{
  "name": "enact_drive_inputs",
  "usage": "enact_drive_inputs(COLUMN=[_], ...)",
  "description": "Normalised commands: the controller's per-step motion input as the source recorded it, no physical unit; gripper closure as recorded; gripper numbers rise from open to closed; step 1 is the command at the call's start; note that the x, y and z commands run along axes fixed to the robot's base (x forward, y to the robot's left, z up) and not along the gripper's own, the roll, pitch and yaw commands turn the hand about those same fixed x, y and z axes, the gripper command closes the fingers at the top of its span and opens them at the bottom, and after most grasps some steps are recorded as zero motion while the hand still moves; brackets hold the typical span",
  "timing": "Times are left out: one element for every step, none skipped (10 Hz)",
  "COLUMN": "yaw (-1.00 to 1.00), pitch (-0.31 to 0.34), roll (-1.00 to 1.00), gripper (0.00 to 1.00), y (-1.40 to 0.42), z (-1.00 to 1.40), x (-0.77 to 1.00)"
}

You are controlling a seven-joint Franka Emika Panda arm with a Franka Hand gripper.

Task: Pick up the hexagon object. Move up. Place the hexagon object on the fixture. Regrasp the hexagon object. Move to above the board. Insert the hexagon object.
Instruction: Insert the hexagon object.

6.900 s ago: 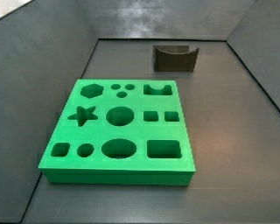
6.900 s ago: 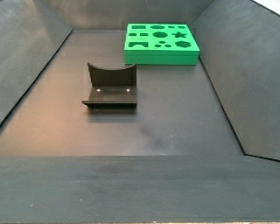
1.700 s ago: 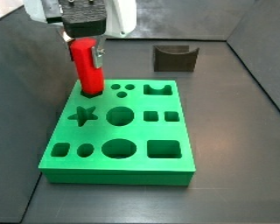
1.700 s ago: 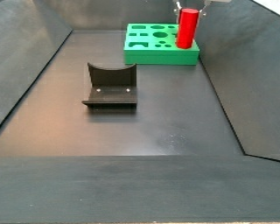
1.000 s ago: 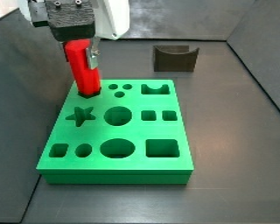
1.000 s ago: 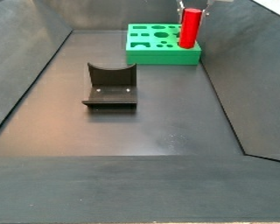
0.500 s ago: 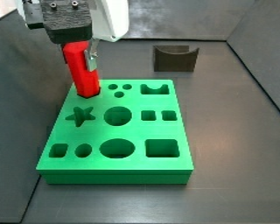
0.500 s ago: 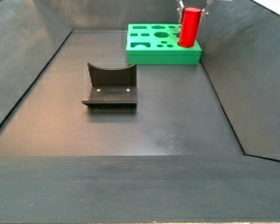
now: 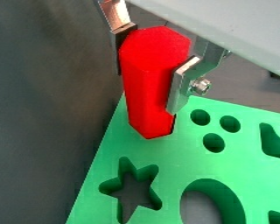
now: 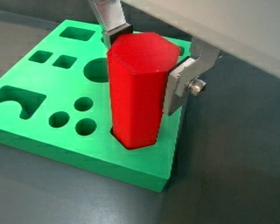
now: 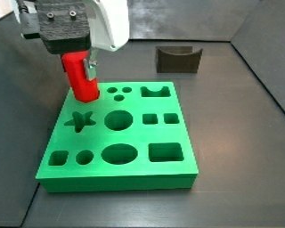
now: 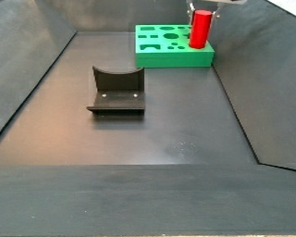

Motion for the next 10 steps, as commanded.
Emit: enact_drive_inputs(yaw=[-0.08, -0.13, -0.13, -0.06, -0.05, 0.0, 0.0, 0.0, 0.0, 0.0], pitch=[0.0, 0.09, 0.086, 0.109, 0.099, 0.073, 0.066, -0.003, 0.0, 0.0], roll=[-0.38, -0.4, -0.31, -0.15, -0.08, -0.08, 0.0, 0.0, 0.0, 0.0], gripper=[1.0, 1.0, 1.0, 1.0, 1.0, 1.0, 1.0, 1.0, 1.0, 1.0], y=[0.26, 0.41, 0.41, 0.21, 0.15, 0.07, 0.0, 0.0, 0.0, 0.0], z=[-0.39, -0.33, -0.49, -0.75, -0.88, -0.84, -0.11, 0.04, -0.09, 0.0], x=[0.13, 0.34, 0.44, 0.52, 0.44, 0.13, 0.09, -0.02, 0.0, 0.0])
